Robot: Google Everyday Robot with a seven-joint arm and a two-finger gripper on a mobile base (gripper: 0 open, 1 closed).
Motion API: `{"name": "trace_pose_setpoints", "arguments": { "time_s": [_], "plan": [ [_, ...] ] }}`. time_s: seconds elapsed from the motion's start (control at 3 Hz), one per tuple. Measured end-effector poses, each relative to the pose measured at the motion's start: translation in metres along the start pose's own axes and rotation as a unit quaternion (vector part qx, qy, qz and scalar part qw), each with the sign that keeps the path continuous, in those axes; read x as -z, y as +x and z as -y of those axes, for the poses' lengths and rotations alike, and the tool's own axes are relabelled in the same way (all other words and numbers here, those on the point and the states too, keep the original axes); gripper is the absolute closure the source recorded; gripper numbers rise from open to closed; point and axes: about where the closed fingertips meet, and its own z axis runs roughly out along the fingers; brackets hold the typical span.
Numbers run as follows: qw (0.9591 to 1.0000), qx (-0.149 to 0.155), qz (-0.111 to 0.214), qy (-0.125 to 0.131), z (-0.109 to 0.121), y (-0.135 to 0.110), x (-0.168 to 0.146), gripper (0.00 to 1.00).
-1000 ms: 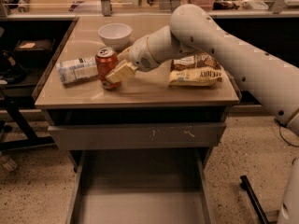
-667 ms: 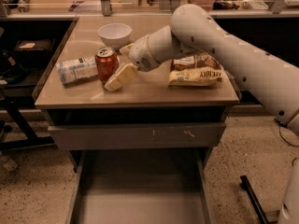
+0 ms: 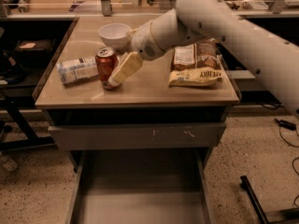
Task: Pick coke can from middle drawer and place on counter
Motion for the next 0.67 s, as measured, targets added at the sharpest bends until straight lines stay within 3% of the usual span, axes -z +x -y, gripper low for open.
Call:
{"name": "trace_pose_setpoints", "arguments": {
  "time_s": [0.33,0.67],
  "plan": [
    [0.995,0.036,-0.046,0.081,0.009,-0.055,0.092,0.0],
    [0.9919,0.053,-0.05,0.104,0.004,-0.079,0.12,0.0]
  ]
}}
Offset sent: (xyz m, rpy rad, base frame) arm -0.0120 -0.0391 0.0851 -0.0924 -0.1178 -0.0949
